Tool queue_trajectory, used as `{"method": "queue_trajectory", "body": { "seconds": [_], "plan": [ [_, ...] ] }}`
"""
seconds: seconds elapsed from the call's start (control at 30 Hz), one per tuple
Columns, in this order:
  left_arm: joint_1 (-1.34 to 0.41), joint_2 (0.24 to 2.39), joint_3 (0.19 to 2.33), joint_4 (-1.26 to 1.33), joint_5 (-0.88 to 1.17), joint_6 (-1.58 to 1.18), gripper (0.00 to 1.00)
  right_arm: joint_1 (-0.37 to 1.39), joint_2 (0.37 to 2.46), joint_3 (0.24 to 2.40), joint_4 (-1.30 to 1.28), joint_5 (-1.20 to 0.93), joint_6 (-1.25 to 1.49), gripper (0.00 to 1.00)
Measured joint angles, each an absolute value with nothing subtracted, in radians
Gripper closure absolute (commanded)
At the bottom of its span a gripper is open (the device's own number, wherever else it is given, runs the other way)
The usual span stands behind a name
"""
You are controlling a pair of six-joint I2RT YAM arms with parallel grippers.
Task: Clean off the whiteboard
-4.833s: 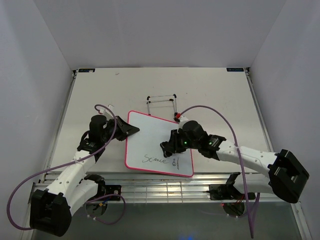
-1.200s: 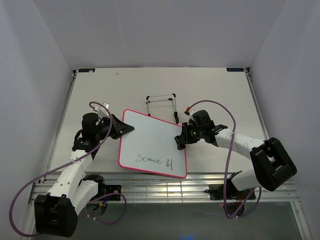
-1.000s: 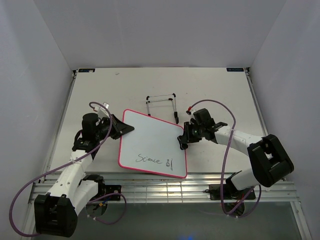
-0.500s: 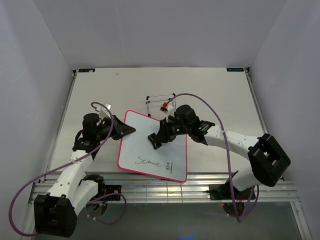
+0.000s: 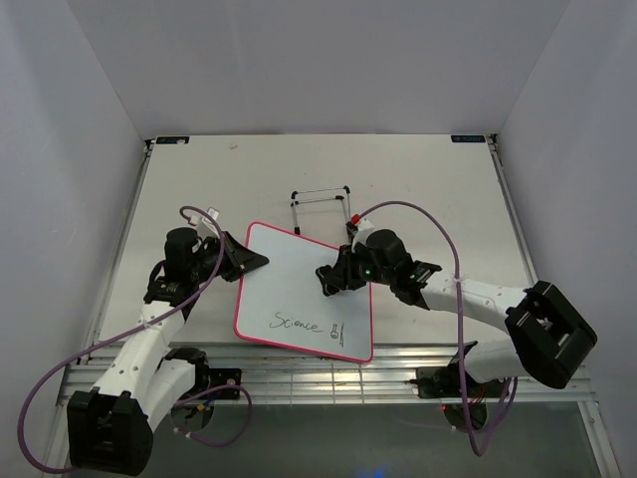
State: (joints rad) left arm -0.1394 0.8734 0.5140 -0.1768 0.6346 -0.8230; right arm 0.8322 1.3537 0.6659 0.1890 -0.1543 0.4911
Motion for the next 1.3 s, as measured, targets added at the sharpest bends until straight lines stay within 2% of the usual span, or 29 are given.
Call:
{"method": "queue_trajectory", "body": {
  "seconds": [0.2,0.5,0.63,0.8,0.9,1.03,1.3],
  "plan": [
    [-0.140,0.874,0.513,-0.179,0.628,-0.828,1.00,0.660,1.357,0.538,0.270,-0.217,0.556,0.92],
    [-0.140,0.873,0.513,-0.172,0.621,-0.831,1.00,0.515,1.393,0.528,0.222,-0.223,0.578,0.92],
    [-0.140,0.861,0.513,-0.172,0.625,-0.826,1.00,0.509,1.289,0.493,0.035,-0.088,0.554,0.92],
    [-0.140,0.843,0.500,-0.159,0.624,-0.832,1.00,0.521,1.011,0.392,-0.051,-0.113,0.556,0.92],
    [-0.140,0.833,0.479,-0.149,0.620,-0.851,1.00,0.616,0.917,0.357,-0.005,-0.151,0.591,0.92],
    [-0.143,0.834,0.477,-0.142,0.618,-0.857,1.00,0.836,0.910,0.390,0.027,-0.144,0.628,0.92],
    [-0.149,0.831,0.468,-0.133,0.601,-0.875,1.00,1.239,1.143,0.753,0.021,0.015,0.661,0.92]
  ]
}}
